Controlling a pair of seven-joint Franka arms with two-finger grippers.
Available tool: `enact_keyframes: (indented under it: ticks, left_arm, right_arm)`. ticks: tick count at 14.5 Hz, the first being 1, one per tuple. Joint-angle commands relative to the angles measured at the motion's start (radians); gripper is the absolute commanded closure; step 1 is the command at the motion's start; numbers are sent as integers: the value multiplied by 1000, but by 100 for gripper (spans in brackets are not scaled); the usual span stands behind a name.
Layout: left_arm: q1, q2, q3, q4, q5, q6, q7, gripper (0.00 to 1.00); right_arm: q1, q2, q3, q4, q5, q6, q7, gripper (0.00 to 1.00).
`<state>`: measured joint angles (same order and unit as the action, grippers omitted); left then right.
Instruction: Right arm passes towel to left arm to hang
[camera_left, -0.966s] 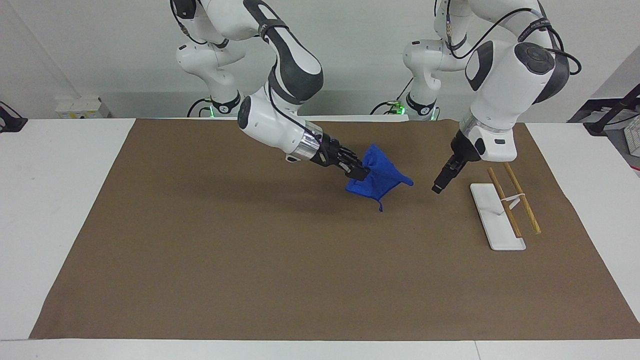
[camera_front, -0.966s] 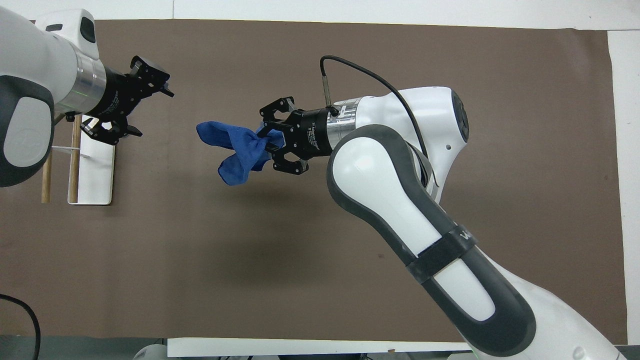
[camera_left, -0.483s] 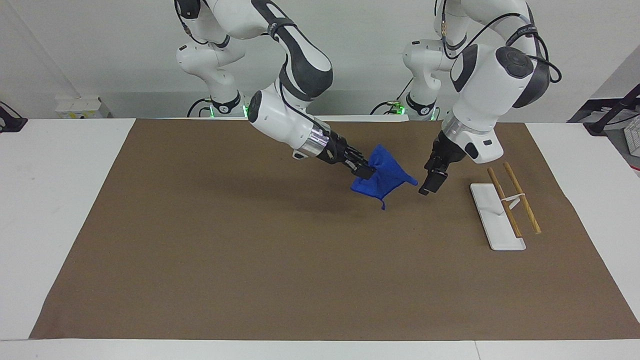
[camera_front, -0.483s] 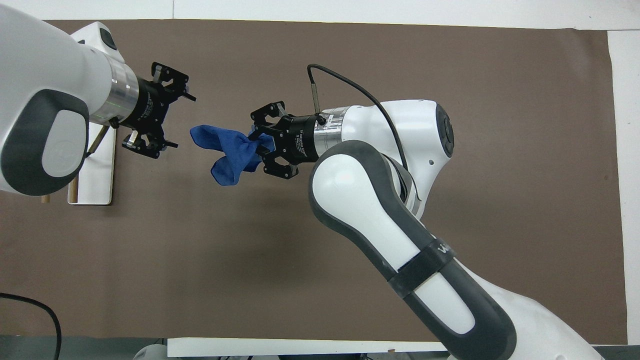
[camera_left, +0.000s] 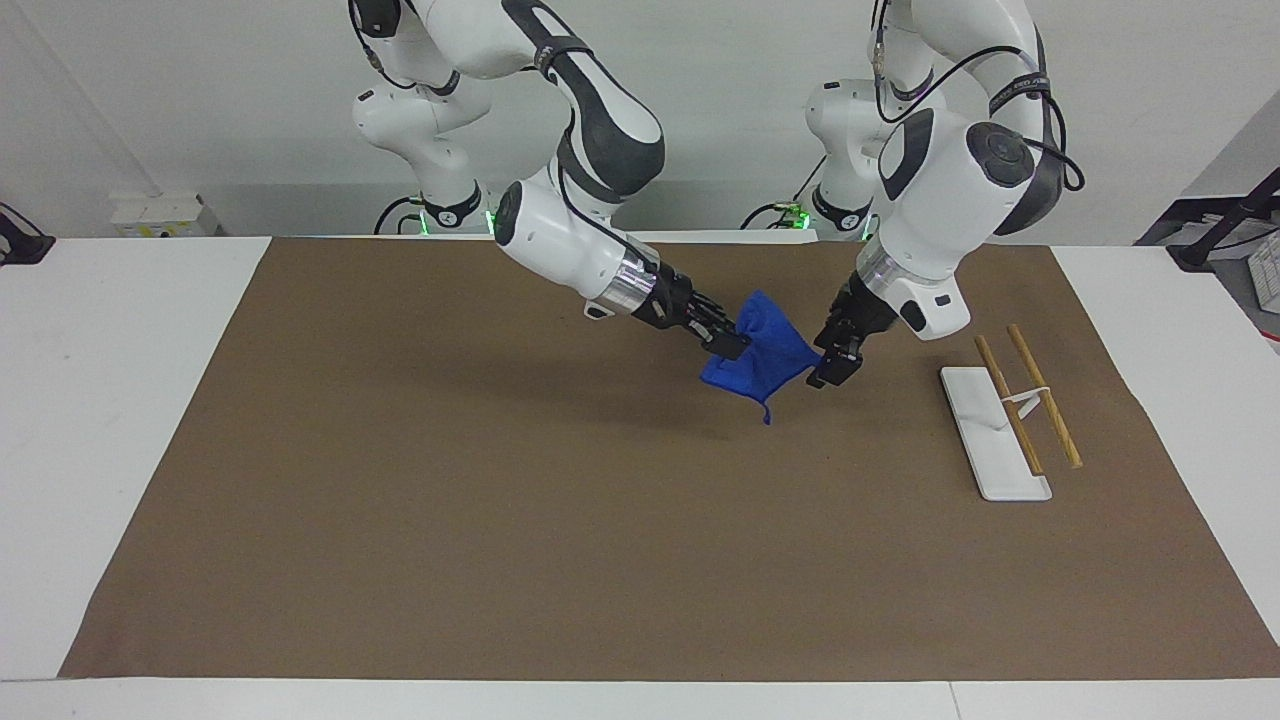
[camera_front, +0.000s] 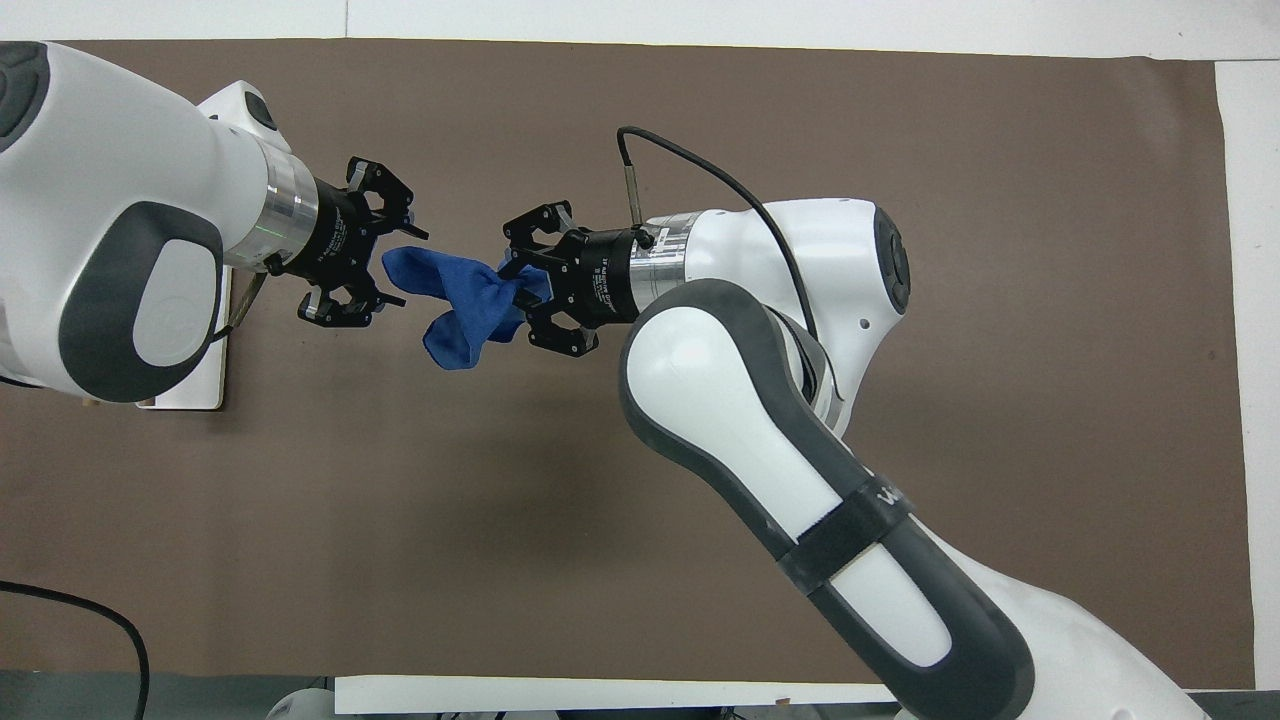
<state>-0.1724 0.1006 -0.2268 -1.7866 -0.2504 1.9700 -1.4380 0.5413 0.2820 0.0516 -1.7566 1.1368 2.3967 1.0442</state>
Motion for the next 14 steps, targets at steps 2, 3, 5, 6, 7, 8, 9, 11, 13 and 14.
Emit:
enact_keyframes:
  ticks: [2, 3, 5, 6, 7, 8, 9, 11, 13, 14]
  left_arm:
    - [2, -9, -2, -19, -32, 33, -12, 63]
    - [4, -9, 0, -19, -47, 33, -12, 70]
    - [5, -9, -2, -19, -61, 33, -10, 86]
    - [5, -9, -2, -17, -63, 33, -10, 94]
    - [5, -7, -2, -16, -63, 33, -10, 98]
    - [7, -7, -3, -16, -64, 33, -10, 100]
    - [5, -7, -3, -16, -64, 33, -10, 100]
    - [7, -7, -3, -16, -64, 32, -10, 100]
    - [7, -7, -3, -16, -64, 32, -10, 100]
    - [7, -7, -3, -16, -64, 32, -10, 100]
  right_arm:
    - [-4, -21, 4, -24, 23, 13, 5, 100]
    - [-4, -21, 4, -24, 23, 13, 5, 100]
    - [-4, -21, 4, -26, 23, 12, 5, 100]
    - [-4, -21, 4, -26, 23, 12, 5, 100]
    - [-4, -21, 2, -26, 23, 12, 5, 100]
    - [-4, -21, 4, -26, 23, 13, 5, 100]
    - [-4, -21, 4, -26, 23, 13, 5, 100]
    - [-4, -21, 4, -26, 23, 13, 5, 100]
    - [-4, -21, 2, -26, 23, 13, 5, 100]
    - [-4, -21, 4, -24, 23, 12, 5, 97]
